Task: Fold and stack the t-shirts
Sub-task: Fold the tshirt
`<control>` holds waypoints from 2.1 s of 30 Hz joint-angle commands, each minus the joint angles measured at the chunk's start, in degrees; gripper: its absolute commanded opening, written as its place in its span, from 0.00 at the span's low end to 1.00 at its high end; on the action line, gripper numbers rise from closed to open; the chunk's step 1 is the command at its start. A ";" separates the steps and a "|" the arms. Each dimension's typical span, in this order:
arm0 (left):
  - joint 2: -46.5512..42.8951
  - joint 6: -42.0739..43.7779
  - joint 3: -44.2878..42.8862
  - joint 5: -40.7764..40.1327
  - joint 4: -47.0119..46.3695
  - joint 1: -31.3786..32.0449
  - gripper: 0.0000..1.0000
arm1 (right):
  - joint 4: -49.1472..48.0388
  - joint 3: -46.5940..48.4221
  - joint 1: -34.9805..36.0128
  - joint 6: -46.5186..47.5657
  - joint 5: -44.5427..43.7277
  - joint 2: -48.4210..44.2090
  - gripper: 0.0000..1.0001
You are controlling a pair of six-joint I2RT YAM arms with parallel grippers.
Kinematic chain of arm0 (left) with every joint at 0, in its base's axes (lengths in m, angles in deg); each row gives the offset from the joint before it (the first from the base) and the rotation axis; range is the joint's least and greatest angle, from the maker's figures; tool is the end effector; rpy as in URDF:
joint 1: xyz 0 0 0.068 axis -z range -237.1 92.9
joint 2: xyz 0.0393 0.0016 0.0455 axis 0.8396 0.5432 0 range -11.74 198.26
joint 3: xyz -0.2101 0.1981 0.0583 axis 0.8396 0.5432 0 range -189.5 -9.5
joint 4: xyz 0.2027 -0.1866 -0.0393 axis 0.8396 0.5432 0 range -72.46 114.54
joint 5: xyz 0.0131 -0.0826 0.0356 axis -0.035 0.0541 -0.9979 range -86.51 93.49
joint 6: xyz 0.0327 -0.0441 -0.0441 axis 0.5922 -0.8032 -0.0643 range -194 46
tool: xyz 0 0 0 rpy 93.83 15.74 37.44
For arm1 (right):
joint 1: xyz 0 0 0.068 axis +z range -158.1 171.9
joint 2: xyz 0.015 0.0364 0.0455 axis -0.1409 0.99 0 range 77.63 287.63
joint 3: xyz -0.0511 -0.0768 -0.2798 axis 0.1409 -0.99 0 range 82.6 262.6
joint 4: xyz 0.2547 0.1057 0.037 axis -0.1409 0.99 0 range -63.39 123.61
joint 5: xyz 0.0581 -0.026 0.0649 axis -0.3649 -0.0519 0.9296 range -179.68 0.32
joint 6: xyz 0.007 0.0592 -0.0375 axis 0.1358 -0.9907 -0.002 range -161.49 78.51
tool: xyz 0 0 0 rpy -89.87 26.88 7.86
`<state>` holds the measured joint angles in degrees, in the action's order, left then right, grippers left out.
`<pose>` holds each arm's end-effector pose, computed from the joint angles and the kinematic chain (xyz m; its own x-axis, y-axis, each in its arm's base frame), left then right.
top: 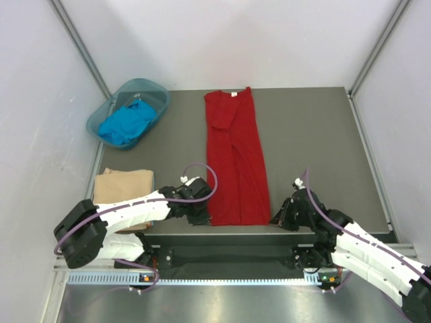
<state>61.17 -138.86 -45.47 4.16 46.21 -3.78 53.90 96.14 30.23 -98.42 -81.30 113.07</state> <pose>0.1407 -0.1900 0.1574 -0.9597 -0.2270 -0.1659 -0.1506 0.9133 -0.3784 0.1035 0.0924 0.1381 -0.9009 0.3446 -0.2640 0.1220 0.7847 0.6077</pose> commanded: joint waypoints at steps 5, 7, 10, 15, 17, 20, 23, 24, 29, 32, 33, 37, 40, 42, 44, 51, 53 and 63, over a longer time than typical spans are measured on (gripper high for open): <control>-4.26 -0.53 1.51 3.02 0.87 0.03 0.00 | 1.36 -0.88 3.68 -4.86 -3.99 -3.89 0.00; -4.00 -0.35 1.86 3.73 -0.10 0.03 0.00 | 1.19 -1.06 4.03 -5.04 -4.08 -3.98 0.00; -3.65 -0.62 2.83 5.39 -2.29 0.20 0.00 | 0.75 -1.15 4.04 -4.86 -3.90 -3.80 0.00; -3.73 -1.23 3.36 5.05 -2.39 0.56 0.00 | 2.85 -0.27 4.74 -4.42 -5.13 -4.85 0.00; -3.91 -1.50 3.18 4.87 -1.60 0.73 0.00 | 3.73 0.17 5.18 -4.60 -5.48 -5.55 0.00; -3.65 -1.41 2.74 3.64 -0.01 1.17 0.00 | 4.35 -0.18 5.27 -4.95 -5.83 -6.70 0.00; -2.77 -1.15 2.74 3.99 -0.71 1.26 0.00 | 3.92 -0.44 5.44 -4.69 -6.18 -6.18 0.00; -2.51 -0.97 2.74 4.25 -1.24 1.26 0.00 | 3.56 -0.44 5.44 -4.42 -6.10 -5.39 0.00; -1.72 -0.27 1.69 4.61 -3.70 1.17 0.00 | 1.54 0.87 5.53 -2.76 -6.44 -3.01 0.00; -0.31 0.35 0.81 5.48 -4.05 -0.32 0.00 | 1.02 3.41 5.53 -0.22 -7.93 0.75 0.00; 0.22 0.70 0.81 6.18 -4.58 -1.11 0.00 | 0.75 4.90 5.53 0.41 -8.03 1.90 0.00; 0.83 3.16 -0.15 8.91 -7.13 -7.07 0.00 | -1.18 9.21 5.53 3.75 -10.05 8.32 0.00; 3.20 6.58 -4.63 8.56 -5.03 -9.97 0.00 | -2.85 13.78 5.36 7.08 -11.19 13.94 0.00; 6.18 8.95 -8.41 9.26 -4.50 -11.39 0.00 | -3.21 18.16 4.75 10.25 -11.72 18.77 0.00; 8.47 10.27 -12.17 10.14 -4.06 -14.02 0.00 | -3.64 21.08 3.78 13.57 -11.63 23.41 0.00; 19.99 17.47 -26.51 8.83 1.56 -22.37 0.00 | -5.32 34.43 -6.22 23.34 -8.56 37.49 0.00; 23.15 18.45 -31.34 7.77 3.32 -23.88 0.00 | -5.23 38.05 -8.36 26.42 -5.93 43.20 0.00; 37.74 23.20 -52.70 8.12 7.63 -33.01 0.00 | -2.51 63.70 -14.94 34.16 -1.97 64.74 0.00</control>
<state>96.27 -118.23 -92.98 12.27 51.91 -34.31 51.10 152.97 17.13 -68.41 -85.65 173.92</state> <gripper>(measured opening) 0.014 0.006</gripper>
